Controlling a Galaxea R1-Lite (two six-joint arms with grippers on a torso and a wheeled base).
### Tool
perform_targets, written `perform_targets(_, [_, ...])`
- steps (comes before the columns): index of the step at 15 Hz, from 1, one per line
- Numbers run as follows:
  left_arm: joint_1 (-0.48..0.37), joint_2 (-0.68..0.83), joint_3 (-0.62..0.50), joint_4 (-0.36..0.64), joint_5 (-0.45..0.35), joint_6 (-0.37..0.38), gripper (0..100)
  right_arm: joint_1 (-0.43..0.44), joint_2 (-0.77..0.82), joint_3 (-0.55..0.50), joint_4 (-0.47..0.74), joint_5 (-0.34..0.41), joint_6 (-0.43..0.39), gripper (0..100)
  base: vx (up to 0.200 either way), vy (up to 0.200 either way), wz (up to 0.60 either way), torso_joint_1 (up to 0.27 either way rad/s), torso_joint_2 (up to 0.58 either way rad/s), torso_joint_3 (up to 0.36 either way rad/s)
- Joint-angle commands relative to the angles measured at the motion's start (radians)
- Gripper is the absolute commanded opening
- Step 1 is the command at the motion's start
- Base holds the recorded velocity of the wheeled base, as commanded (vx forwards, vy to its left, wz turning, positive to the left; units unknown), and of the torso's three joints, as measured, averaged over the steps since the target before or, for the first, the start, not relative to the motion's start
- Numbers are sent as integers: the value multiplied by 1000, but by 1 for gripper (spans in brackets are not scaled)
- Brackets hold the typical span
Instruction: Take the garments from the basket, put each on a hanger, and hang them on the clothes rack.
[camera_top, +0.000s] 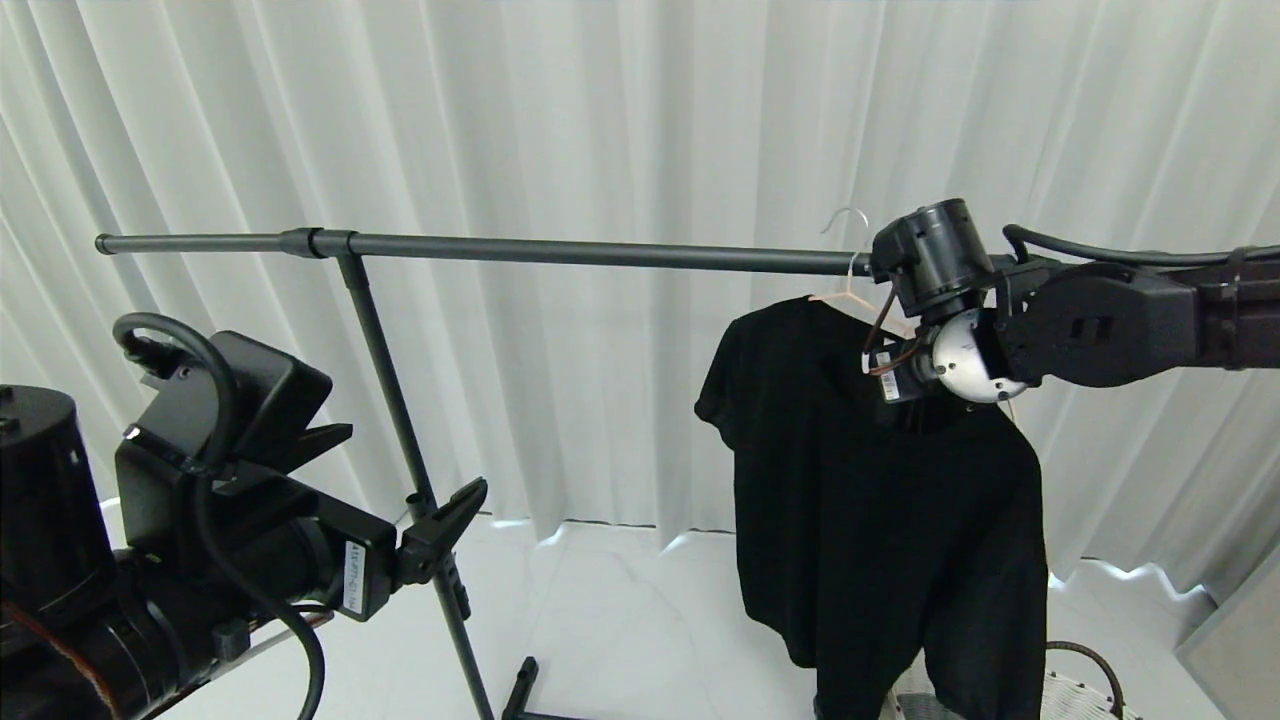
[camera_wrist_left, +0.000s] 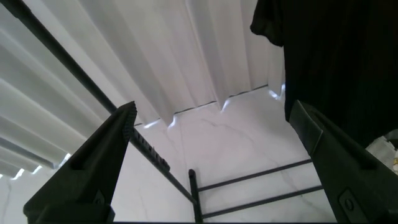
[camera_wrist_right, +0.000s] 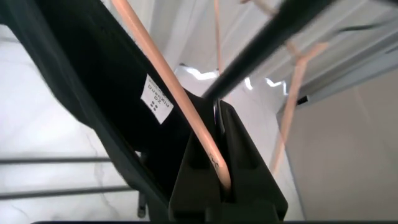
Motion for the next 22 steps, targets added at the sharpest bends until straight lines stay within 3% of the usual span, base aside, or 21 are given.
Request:
perform_targets(1, [0, -15, 8, 0, 1, -1, 100, 0, 61, -8, 0, 0, -3, 0, 0, 0, 0, 0, 0, 0])
perform_targets(9, [1, -18, 37, 0, 1, -7, 100, -3, 98, -28, 0, 0, -2, 0, 0, 0, 0, 0, 0, 0])
perform_targets(10, [1, -18, 37, 0, 2, -7, 100, -3, 96, -28, 1, 0, -2, 100, 0, 0, 0, 0, 0, 0])
perform_targets(16, [58, -24, 37, 0, 2, -7, 100, 0, -82, -57, 61, 21, 23, 100, 0, 0, 0, 0, 0, 0])
perform_targets(19, [110, -38, 40, 0, 2, -7, 100, -3, -217, -93, 112, 142, 96, 100, 0, 0, 0, 0, 0, 0])
perform_targets(22, [133, -45, 88, 0, 39, 0, 100, -32, -326, -93, 244, 150, 92, 100, 0, 0, 0, 0, 0, 0])
